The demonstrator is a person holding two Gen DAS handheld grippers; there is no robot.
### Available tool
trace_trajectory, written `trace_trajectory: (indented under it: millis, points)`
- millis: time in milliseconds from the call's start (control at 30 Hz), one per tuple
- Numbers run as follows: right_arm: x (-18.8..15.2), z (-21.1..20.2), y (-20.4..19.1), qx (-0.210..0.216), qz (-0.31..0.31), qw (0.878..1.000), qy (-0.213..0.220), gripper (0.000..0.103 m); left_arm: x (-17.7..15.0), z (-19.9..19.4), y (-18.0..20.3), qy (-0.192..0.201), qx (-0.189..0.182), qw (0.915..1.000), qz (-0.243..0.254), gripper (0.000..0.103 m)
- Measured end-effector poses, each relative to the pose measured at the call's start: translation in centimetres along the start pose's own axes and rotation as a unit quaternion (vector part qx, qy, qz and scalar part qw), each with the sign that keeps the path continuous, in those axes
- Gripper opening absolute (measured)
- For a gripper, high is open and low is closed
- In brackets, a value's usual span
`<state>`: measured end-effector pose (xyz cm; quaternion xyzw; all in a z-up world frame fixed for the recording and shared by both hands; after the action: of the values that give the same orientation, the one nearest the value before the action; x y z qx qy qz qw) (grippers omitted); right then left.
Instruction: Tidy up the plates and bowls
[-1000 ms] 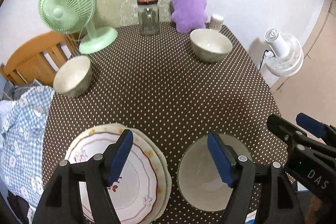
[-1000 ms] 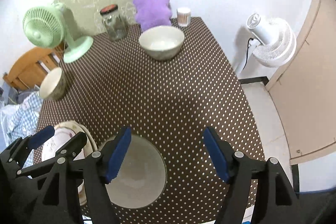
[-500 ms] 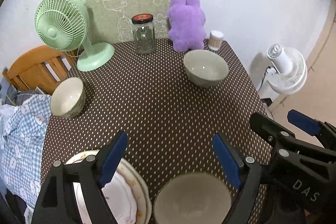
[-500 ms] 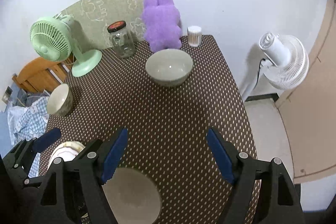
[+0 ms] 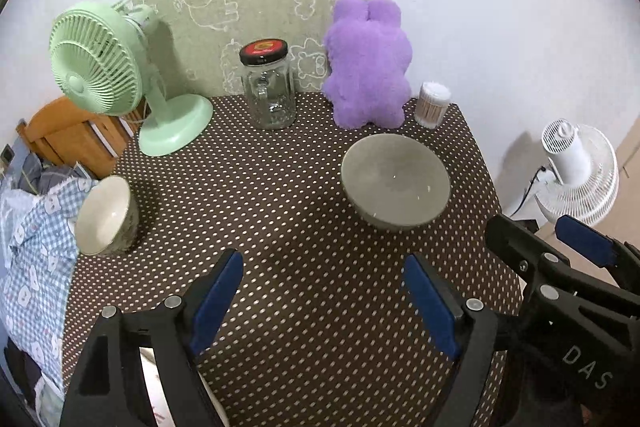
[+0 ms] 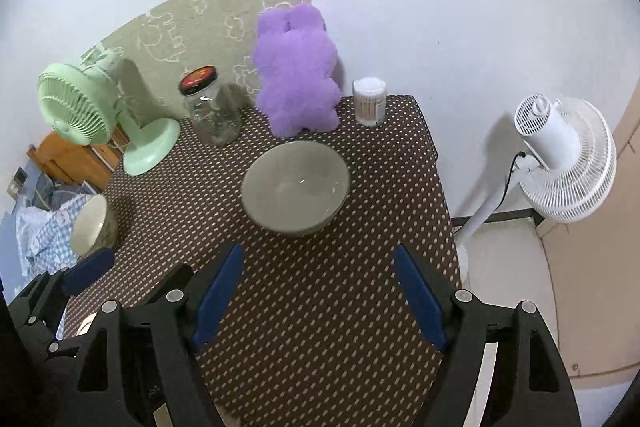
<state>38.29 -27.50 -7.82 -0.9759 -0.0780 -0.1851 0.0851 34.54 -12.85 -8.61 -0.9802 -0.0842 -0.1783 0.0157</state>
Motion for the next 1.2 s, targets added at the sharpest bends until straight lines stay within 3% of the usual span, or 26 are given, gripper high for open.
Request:
trace_trajectory:
  millis: [367,600,867,1200]
  points:
    - [5.3,4.5,1.6,0.008,0.005,1.0,0.004,0.08,4.4,4.6,0.0,-0.017,0.017,0.9993,-0.028,0.077]
    - [7.7,8.1,2.5,0.007,0.014,1.0,-0.009,0.073,7.0,7.4,-0.1,-0.019,0.031,0.9991,-0.021,0.072]
    - [8.0,12.3,3.1,0.008,0.02,0.999,-0.043,0.059,8.0,11.3,0.7,-0.04,0.027,0.9987,-0.011,0.061]
    - [7.8,16.0,2.9,-0.002,0.016,0.997,-0.073,0.027,7.7,14.6,0.8,-0.066,0.023,0.9975,-0.013,0.035]
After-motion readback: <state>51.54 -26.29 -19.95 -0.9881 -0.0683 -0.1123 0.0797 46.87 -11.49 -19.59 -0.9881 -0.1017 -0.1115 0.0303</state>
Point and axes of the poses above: each gripper's, at about its wrist camera, not at the fingertips, and z roughly the way its jaws point, y to its right, x to its top, the point moved 8 cm from there along z, roughly the way its jaws point, and after that the axes turned 13 degrees about -y, right-handed, at the moved point
